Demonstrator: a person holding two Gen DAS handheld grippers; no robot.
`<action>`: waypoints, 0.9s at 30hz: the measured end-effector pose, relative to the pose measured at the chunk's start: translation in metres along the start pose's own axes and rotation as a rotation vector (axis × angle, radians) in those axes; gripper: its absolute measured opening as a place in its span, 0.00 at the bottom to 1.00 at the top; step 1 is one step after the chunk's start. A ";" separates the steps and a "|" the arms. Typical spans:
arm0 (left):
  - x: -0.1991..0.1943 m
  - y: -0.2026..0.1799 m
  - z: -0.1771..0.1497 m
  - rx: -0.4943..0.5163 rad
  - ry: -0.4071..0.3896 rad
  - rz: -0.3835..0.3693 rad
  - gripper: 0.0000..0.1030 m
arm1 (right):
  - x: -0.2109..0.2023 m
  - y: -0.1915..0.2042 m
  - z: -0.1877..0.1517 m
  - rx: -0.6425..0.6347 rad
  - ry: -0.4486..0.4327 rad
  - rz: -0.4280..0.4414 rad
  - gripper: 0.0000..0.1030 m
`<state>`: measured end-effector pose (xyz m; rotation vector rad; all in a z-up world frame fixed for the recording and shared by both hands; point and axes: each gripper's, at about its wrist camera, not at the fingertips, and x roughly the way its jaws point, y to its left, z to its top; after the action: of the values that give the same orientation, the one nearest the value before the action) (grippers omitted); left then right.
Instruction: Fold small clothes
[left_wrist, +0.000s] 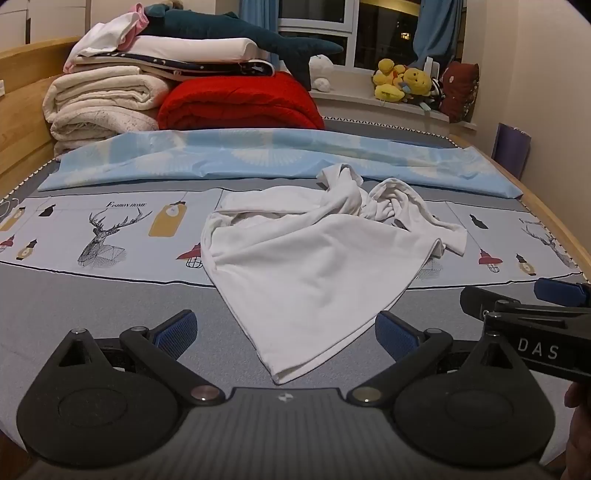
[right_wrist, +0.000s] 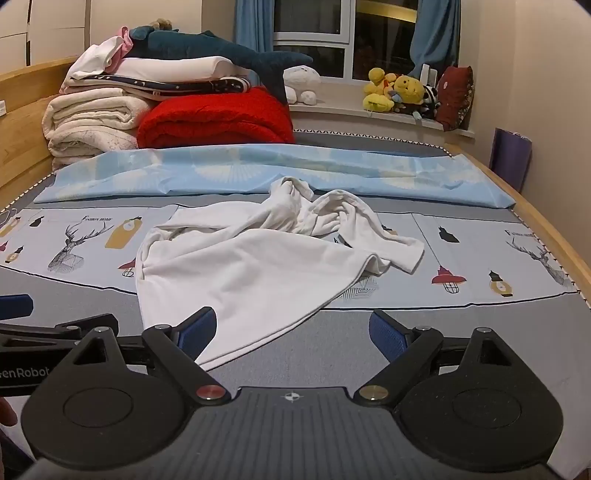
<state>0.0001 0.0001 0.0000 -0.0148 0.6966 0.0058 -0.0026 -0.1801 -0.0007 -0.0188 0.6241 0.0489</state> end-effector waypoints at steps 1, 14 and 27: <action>0.000 0.000 -0.001 0.000 -0.001 0.000 0.99 | 0.000 0.000 0.000 0.000 0.001 0.000 0.88; 0.000 0.000 -0.001 0.003 -0.001 0.002 0.99 | 0.002 0.002 -0.001 0.003 0.011 0.001 0.87; 0.013 0.007 -0.007 0.005 0.003 -0.001 0.99 | 0.010 0.002 -0.004 0.000 0.017 -0.002 0.85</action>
<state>0.0057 0.0067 -0.0136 -0.0105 0.6997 0.0030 0.0032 -0.1779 -0.0097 -0.0196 0.6410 0.0466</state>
